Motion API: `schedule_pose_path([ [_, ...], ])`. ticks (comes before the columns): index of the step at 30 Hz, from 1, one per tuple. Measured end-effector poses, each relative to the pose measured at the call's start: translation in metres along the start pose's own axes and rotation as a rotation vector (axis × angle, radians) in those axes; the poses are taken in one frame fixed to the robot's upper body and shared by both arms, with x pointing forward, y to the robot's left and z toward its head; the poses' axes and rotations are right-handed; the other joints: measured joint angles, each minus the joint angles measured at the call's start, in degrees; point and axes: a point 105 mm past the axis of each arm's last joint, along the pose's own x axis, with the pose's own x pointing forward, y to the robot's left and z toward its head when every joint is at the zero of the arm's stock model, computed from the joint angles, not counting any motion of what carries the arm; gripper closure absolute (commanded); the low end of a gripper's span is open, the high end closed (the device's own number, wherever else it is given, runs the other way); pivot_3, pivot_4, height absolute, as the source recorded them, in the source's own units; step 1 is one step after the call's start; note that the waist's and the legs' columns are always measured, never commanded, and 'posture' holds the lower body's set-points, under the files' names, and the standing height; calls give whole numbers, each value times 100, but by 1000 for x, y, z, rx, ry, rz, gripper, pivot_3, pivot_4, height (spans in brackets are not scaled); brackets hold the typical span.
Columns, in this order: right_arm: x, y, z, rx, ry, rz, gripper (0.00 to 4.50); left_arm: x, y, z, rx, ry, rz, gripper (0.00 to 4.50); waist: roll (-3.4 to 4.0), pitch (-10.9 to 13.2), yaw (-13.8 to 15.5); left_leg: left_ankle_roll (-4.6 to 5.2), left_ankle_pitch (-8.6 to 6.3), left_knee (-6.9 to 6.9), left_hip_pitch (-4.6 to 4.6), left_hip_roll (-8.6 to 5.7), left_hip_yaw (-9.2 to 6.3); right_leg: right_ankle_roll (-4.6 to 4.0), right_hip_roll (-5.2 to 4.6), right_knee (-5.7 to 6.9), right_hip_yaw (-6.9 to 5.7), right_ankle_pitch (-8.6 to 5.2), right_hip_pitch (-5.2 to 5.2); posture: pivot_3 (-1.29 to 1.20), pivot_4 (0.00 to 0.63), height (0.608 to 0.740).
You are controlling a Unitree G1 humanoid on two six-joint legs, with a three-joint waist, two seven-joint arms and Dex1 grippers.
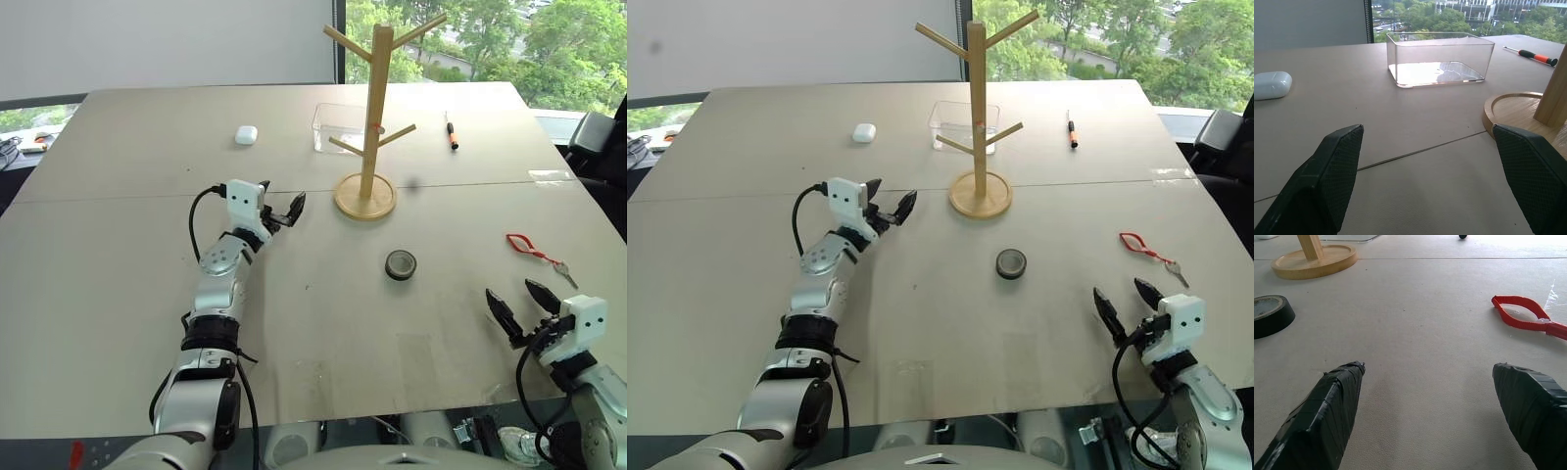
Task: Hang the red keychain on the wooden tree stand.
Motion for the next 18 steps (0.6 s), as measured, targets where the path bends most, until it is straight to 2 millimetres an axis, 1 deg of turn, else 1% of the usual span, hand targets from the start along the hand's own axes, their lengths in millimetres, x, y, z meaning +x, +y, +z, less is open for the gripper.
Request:
schedule_pose_path([
  [18, 2, 0, 2, -3, -9, 3, 0, -1, 0, -3, -11, 15, -6, 113, 0, 0, 0, 0, 0, 1, 0, 0, 0, 0, 0, 1, 0, 0, 0, 0, 150, 740],
])
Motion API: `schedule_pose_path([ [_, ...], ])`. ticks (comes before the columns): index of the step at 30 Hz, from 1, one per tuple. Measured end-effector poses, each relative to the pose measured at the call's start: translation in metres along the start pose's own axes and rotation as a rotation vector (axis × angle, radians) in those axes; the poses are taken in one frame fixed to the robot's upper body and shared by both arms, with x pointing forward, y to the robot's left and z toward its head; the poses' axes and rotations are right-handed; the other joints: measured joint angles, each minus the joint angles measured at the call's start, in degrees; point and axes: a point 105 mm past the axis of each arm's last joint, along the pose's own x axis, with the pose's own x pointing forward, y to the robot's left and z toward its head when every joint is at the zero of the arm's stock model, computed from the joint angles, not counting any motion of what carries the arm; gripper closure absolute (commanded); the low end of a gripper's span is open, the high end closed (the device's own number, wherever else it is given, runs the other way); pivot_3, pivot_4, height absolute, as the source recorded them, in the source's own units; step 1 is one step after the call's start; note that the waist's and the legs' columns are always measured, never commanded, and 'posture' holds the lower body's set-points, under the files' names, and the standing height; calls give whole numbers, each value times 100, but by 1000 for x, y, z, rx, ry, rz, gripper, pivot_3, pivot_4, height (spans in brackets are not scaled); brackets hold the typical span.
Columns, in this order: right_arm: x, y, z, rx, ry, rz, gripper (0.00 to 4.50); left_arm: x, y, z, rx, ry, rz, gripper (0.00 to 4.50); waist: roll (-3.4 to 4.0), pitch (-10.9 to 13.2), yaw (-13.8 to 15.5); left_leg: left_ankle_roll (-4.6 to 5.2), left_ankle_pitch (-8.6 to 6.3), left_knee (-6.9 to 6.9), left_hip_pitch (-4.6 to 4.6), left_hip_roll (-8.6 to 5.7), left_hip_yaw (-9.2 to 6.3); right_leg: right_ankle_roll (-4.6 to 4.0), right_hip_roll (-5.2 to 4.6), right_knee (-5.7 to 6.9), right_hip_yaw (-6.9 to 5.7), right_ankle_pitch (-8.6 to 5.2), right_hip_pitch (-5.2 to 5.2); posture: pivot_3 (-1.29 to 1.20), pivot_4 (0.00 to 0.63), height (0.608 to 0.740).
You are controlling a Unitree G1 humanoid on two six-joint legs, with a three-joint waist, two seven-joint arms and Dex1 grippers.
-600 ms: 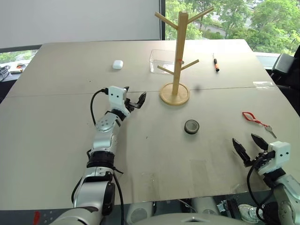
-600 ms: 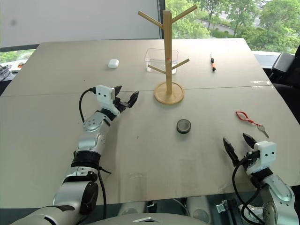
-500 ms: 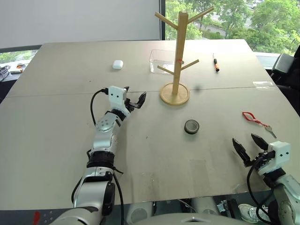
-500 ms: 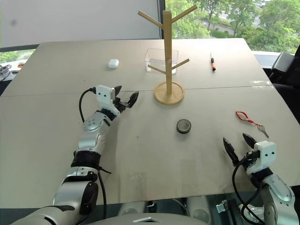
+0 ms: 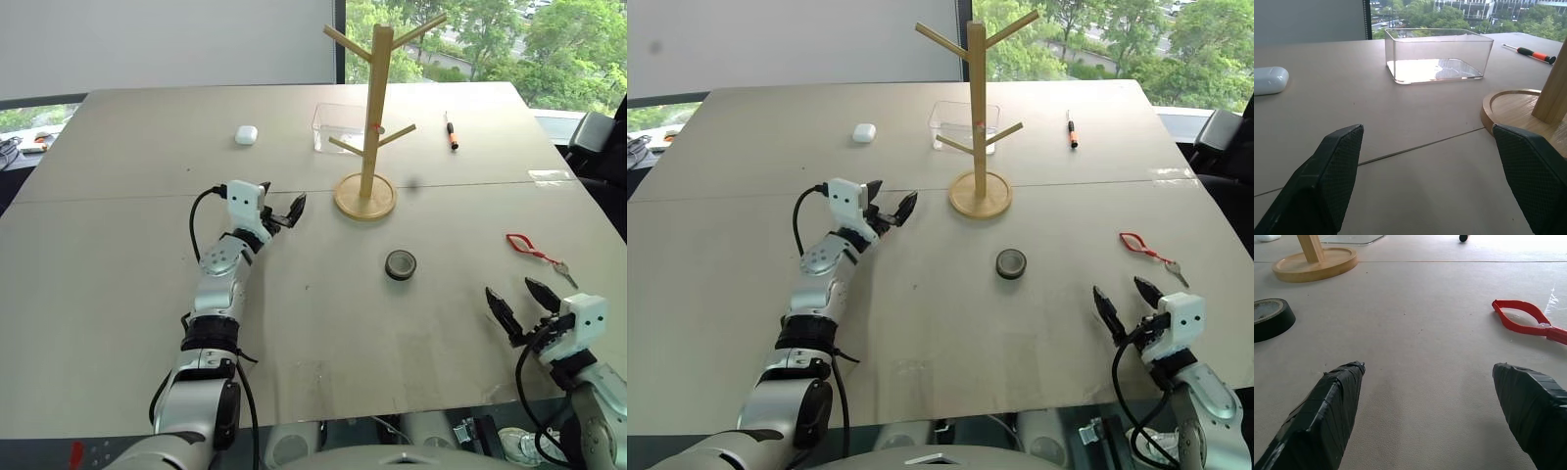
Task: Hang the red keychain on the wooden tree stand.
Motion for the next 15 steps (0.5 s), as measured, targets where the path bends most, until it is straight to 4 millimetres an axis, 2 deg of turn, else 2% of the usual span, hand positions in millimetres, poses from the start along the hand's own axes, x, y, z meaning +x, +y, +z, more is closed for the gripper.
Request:
schedule_pose_path([
  [15, 0, 0, 0, 0, 0, 0, 0, -1, 0, 3, 2, -10, -1, 113, 0, 0, 0, 0, 0, 1, 0, 0, 0, 0, 0, 1, 0, 0, 0, 0, 150, 740],
])
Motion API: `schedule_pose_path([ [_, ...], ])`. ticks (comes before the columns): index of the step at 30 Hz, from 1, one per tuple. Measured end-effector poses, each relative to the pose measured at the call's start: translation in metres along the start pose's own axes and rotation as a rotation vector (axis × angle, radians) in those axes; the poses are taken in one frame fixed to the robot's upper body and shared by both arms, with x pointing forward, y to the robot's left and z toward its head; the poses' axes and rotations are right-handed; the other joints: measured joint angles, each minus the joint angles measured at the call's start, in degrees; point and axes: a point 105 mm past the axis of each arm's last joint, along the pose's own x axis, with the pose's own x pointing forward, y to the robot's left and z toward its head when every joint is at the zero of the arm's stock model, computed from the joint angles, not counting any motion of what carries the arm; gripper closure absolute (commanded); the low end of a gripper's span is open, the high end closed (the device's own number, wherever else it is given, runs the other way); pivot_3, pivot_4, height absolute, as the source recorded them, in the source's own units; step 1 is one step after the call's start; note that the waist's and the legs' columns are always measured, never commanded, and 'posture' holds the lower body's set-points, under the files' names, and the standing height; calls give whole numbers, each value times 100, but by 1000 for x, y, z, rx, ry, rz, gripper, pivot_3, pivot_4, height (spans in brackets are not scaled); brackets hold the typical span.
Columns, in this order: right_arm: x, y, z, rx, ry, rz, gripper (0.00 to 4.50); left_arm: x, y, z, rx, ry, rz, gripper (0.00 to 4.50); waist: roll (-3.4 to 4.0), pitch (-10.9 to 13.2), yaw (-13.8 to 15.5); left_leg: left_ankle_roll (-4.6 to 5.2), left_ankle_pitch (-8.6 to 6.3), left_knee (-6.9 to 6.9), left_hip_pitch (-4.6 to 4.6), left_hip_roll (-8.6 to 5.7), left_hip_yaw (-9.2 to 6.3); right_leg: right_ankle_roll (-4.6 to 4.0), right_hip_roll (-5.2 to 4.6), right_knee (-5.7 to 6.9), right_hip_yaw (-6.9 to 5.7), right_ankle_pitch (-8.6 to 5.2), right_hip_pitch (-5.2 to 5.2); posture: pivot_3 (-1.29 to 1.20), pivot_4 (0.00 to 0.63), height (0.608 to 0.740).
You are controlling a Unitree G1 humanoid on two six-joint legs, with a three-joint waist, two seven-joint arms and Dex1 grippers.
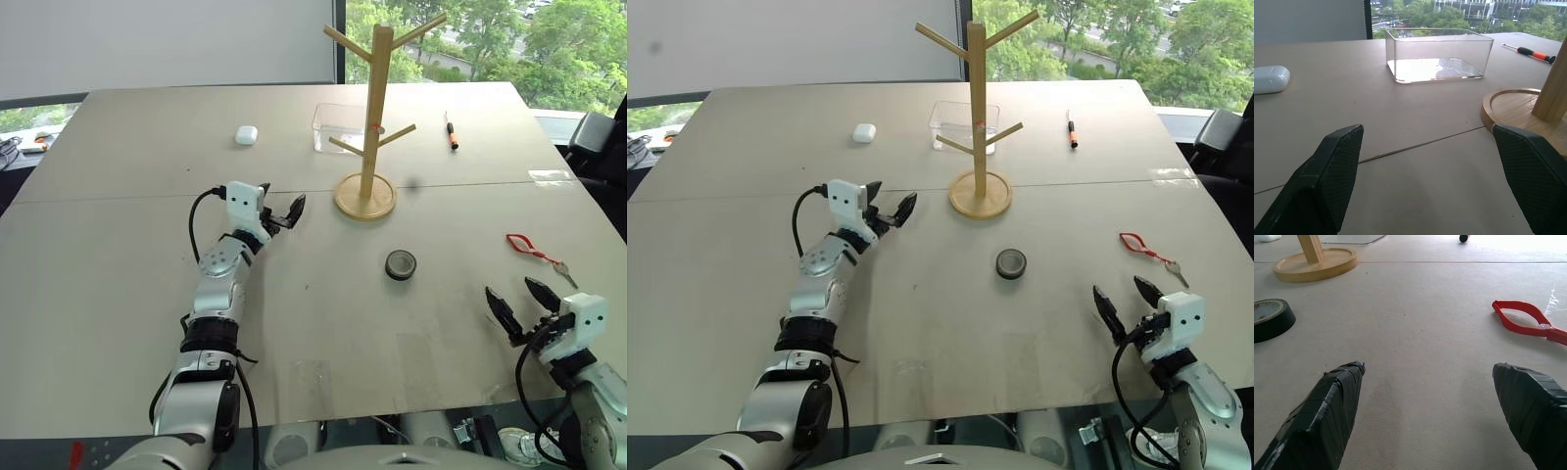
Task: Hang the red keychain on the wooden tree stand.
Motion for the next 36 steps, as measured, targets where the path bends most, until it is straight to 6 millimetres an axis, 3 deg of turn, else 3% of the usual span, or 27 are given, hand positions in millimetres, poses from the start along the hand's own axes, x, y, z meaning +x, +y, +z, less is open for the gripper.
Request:
schedule_pose_path([
  [17, 3, -1, 3, -8, -8, 5, 0, -2, -7, 8, -53, -51, -59, 113, 0, 0, -2, 0, 0, 2, 1, 0, 0, 0, 0, 2, 0, 0, 1, 0, 150, 740],
  [19, 4, 0, 4, -9, -10, 10, 0, -9, -15, 16, -58, -105, -120, 113, 0, 0, -5, 0, 0, 2, 1, 1, 2, 0, 0, 2, 3, 0, 1, 0, 150, 740],
  [22, 10, 0, 9, -23, -12, 39, 0, -26, -42, 25, -56, -153, -313, 113, 2, -1, -18, 0, 0, 2, 4, 3, 6, -1, 0, 4, 8, 0, 0, 0, 150, 740],
  [29, 39, 7, 42, -70, -47, 203, 0, -81, -78, 9, 5, -75, -613, 113, 8, -5, -82, 0, 0, 2, 8, 7, 5, -2, 1, 9, 10, -1, 0, 0, 150, 740],
  [36, 59, 47, 53, -85, 7, 492, 0, -122, -101, 6, 53, -74, -723, 113, 11, -6, -48, 1, -1, 4, 8, 12, 8, -3, -2, 6, 13, -1, -1, 0, 150, 740],
])
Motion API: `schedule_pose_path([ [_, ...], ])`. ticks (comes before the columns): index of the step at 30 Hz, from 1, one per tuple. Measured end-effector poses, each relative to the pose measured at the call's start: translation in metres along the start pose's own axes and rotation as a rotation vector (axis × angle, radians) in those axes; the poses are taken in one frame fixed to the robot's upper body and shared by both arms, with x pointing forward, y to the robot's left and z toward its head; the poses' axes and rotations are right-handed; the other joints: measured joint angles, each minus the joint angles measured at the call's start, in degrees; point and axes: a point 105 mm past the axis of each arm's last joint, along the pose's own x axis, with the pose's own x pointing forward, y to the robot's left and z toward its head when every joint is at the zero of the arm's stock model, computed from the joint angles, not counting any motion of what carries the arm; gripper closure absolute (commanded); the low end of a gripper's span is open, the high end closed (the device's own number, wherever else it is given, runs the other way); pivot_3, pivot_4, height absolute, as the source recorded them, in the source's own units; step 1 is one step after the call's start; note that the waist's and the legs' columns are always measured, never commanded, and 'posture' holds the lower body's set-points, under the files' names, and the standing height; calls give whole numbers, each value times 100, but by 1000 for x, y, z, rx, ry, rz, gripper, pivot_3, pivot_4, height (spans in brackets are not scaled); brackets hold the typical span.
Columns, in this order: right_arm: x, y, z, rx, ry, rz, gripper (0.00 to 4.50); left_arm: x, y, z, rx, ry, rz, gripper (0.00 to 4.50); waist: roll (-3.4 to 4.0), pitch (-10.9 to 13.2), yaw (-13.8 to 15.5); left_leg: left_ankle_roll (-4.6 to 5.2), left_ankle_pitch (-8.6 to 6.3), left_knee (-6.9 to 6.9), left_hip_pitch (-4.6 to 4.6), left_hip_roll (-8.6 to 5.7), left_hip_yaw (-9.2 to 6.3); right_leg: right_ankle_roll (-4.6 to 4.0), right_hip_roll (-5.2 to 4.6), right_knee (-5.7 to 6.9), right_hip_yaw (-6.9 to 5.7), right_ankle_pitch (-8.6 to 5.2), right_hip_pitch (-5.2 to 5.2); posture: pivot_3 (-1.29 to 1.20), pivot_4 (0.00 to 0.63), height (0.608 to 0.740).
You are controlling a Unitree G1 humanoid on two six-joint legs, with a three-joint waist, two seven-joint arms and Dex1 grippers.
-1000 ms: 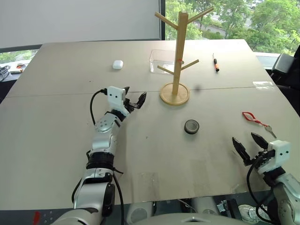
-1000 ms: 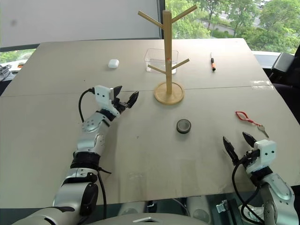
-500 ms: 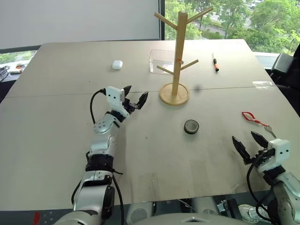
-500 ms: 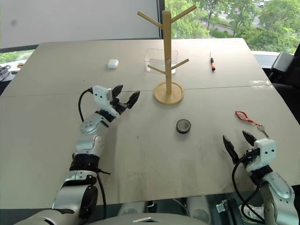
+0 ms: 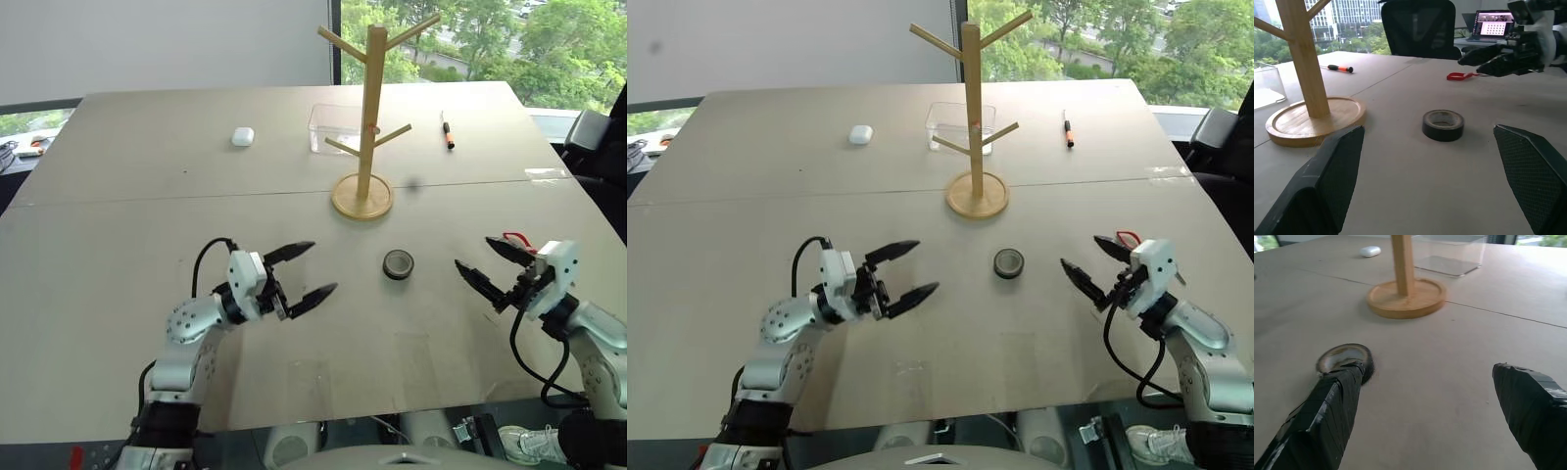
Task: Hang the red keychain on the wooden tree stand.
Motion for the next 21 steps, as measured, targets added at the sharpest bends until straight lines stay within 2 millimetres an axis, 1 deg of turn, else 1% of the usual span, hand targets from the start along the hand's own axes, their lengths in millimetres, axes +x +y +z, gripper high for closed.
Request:
schedule_pose_path([
  [2, 9, 9, 5, -14, 17, 93, 0, -3, -14, 0, 10, -2, -18, 113, 1, 0, 2, 0, 0, -1, 0, 1, 0, -15, -1, 0, 1, -9, 0, 0, 150, 740],
  [5, 21, 21, 11, -30, 21, 202, 0, -7, -29, -1, 21, 3, -38, 113, 1, 0, 49, 0, 0, 0, -2, 1, -6, -18, 0, 0, -6, -11, -1, 0, 150, 740],
  [10, 31, 32, 15, -51, 19, 298, 0, -13, -40, -3, 27, 25, -45, 113, 1, -1, 46, 0, 0, 2, -3, 1, -4, -19, -1, -3, -4, -12, -1, 0, 150, 740],
  [13, 42, 31, 17, -76, 24, 334, 0, -16, -44, -5, 33, 38, -23, 113, 1, -1, 37, 0, 0, 1, -3, 1, -4, -20, 1, -3, -6, -13, -2, 0, 150, 740],
  [17, 54, 29, 11, -89, 23, 342, 0, -19, -45, -7, 29, 54, 12, 113, 1, -1, 48, 0, 0, 1, -5, 1, -4, -20, 1, -4, -8, -12, -2, 0, 150, 740],
  [21, 67, 27, -7, -91, 46, 335, 0, -17, -48, -7, 34, 62, 37, 113, 2, 0, 47, 0, 0, 1, -4, 0, -2, -20, 1, -3, -7, -12, -3, 0, 150, 740],
])
